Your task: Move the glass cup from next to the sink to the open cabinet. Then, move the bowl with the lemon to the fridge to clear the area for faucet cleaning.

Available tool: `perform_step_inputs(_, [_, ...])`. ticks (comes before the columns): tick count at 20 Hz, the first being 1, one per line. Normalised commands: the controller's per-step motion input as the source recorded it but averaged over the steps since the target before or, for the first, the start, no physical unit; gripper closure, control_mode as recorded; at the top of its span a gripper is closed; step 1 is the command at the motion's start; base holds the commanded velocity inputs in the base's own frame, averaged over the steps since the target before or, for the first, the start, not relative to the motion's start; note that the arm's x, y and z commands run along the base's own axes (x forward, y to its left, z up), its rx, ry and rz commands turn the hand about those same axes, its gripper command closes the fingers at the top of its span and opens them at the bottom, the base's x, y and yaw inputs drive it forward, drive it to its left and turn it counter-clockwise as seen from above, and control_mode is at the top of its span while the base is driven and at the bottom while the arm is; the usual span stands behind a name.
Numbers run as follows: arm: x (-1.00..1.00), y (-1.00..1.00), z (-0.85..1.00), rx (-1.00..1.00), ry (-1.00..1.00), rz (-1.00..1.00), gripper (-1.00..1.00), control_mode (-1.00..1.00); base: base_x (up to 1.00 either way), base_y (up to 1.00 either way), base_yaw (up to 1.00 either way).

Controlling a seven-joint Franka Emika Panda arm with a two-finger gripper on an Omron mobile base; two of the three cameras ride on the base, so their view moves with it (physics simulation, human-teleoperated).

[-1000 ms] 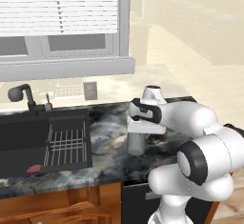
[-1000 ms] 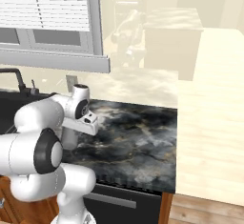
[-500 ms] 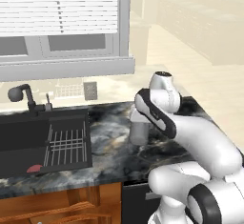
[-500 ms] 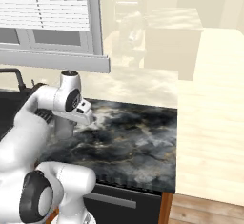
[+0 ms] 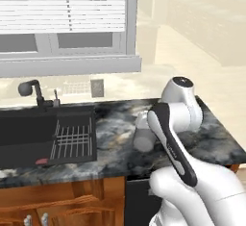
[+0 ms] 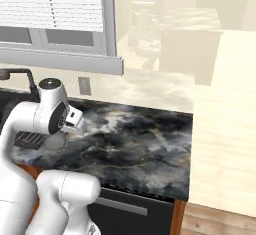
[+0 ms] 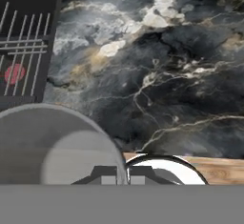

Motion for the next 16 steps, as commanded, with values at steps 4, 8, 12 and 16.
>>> perform_step_inputs(4, [0.0, 0.0, 0.0, 0.0, 0.0, 0.0, 1.0, 1.0, -0.96, 0.27, 0.56])
perform_step_inputs(8, [0.0, 0.0, 0.0, 0.0, 0.0, 0.0, 1.0, 1.0, -0.81, 0.19, 0.67])
perform_step_inputs(12, [0.0, 0.0, 0.0, 0.0, 0.0, 0.0, 1.0, 1.0, -0.4, 0.17, 0.8])
perform_step_inputs(16, [0.0, 0.0, 0.0, 0.0, 0.0, 0.0, 1.0, 1.0, 0.0, 0.27, 0.87])
